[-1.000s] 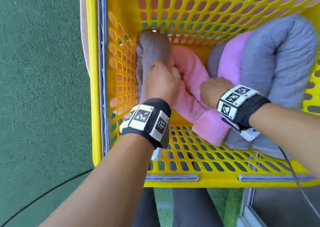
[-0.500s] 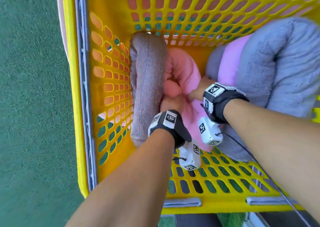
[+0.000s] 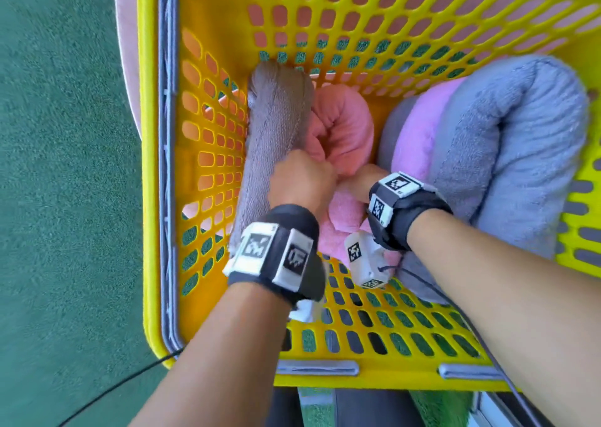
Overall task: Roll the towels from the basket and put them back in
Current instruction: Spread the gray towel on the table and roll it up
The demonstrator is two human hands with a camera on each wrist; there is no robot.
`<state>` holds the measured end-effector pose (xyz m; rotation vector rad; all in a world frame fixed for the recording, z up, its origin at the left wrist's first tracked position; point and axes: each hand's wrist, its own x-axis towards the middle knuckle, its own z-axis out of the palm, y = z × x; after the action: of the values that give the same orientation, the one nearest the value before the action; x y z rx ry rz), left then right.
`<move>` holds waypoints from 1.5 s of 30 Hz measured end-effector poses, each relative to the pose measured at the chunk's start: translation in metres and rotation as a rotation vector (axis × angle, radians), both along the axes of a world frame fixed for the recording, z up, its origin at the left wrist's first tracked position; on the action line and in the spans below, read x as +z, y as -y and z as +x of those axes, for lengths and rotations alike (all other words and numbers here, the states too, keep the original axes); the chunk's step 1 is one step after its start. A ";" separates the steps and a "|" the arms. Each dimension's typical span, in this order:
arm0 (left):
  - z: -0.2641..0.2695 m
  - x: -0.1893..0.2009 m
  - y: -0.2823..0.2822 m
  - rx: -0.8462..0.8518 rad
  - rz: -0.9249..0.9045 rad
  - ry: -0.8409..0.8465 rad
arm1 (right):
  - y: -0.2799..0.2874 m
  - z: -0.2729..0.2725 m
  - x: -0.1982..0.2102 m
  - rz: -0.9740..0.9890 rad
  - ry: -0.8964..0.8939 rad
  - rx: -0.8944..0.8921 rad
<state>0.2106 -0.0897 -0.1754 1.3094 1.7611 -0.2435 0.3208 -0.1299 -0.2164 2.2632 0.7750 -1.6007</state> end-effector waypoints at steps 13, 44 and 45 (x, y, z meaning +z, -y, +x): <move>-0.022 0.002 -0.003 -0.145 -0.268 0.339 | -0.023 -0.027 0.029 0.457 -0.107 -0.379; -0.032 -0.038 -0.014 0.108 0.069 0.025 | -0.008 0.027 -0.020 0.259 -0.080 -0.519; -0.031 -0.029 -0.014 0.155 0.080 0.035 | -0.009 0.026 -0.015 0.267 -0.080 -0.513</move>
<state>0.1793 -0.0758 -0.2046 1.2188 1.8482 -0.0632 0.3464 -0.1207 -0.2319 2.7707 0.4668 -1.9068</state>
